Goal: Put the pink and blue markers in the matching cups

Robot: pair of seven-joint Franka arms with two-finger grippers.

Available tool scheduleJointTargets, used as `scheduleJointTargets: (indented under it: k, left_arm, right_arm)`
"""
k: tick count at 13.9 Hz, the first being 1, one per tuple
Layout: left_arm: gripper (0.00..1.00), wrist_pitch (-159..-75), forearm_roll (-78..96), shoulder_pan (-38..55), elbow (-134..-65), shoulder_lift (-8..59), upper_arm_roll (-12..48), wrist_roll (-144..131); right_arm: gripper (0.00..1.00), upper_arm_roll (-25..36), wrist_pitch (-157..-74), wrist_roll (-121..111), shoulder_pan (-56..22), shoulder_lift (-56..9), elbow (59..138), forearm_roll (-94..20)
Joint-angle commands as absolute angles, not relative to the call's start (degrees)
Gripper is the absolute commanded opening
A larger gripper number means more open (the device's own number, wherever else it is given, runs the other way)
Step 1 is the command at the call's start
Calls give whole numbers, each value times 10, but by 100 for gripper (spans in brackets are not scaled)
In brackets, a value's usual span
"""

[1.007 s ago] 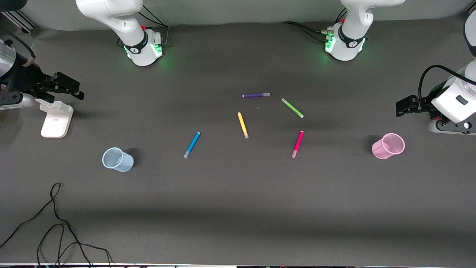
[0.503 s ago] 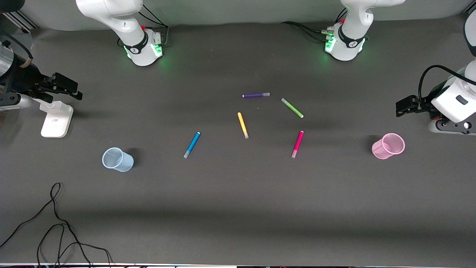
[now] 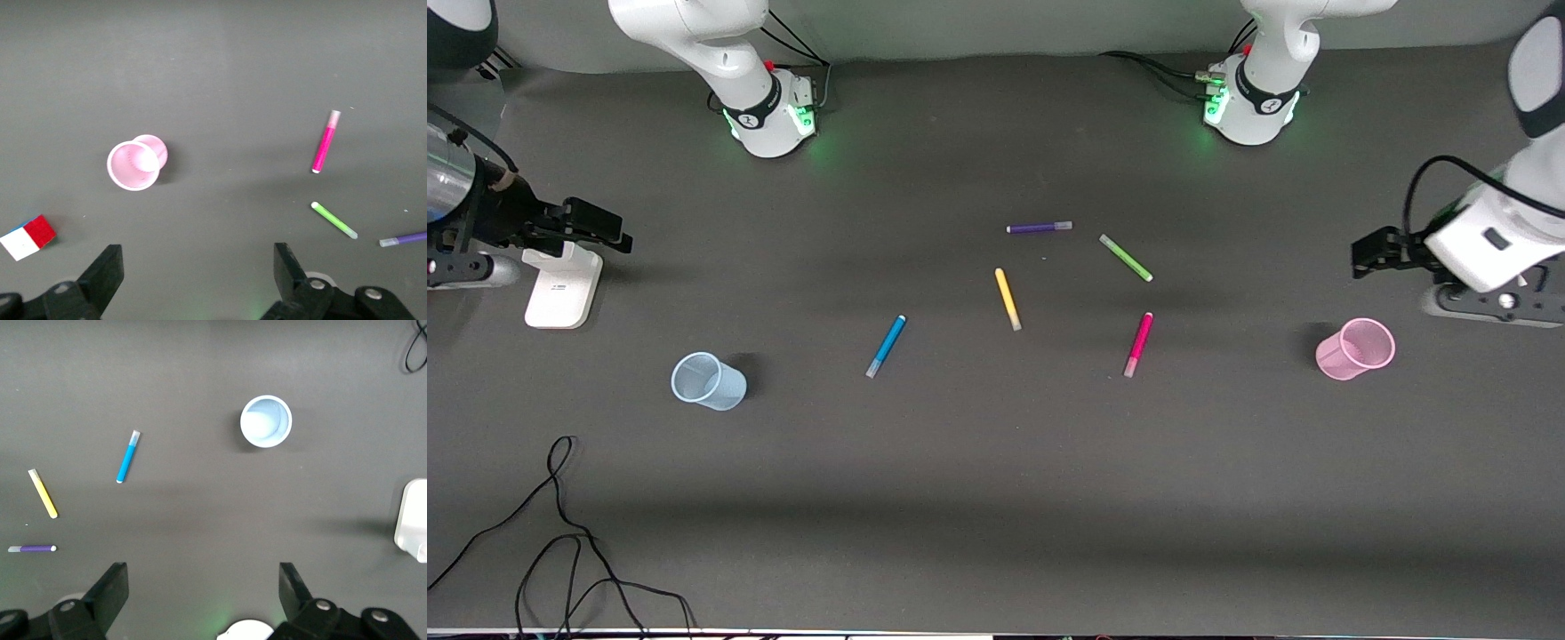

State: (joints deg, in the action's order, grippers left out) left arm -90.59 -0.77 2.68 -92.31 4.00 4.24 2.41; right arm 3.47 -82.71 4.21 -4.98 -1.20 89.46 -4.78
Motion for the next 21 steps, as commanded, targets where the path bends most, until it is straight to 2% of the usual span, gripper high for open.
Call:
scheduleJointTargets:
  k: [1,4,7,9,12,15,18,21]
  left_arm:
    - [100,-898,-7,33,-907,48,90,29]
    - [99,-903,-7,34,-916,51,147,29]
    - [99,-932,-5,37,-925,53,194,22]
    - [99,-958,-5,51,-944,52,199,16]
    - [99,-1037,-5,60,-1007,51,200,16]
    - [99,-1100,-5,68,-1070,53,200,16]
    - [99,-1211,-8,69,-1162,56,199,15]
    - [100,-1279,-17,69,-1202,102,199,15]
  right_arm:
    - [100,31,-800,93,-54,-36,853,-47]
    - [100,26,-787,164,-59,-43,847,-56]
    - [100,18,-787,261,-111,-68,847,-61]
    - [100,18,-787,314,-146,-89,847,-62]
    - [100,18,-799,340,-155,-129,860,-119]
    - [100,18,-847,373,-182,-163,894,-148]
    - [100,18,-944,480,-195,-183,948,-169]
    - [99,19,-1016,571,-215,-240,975,-177]
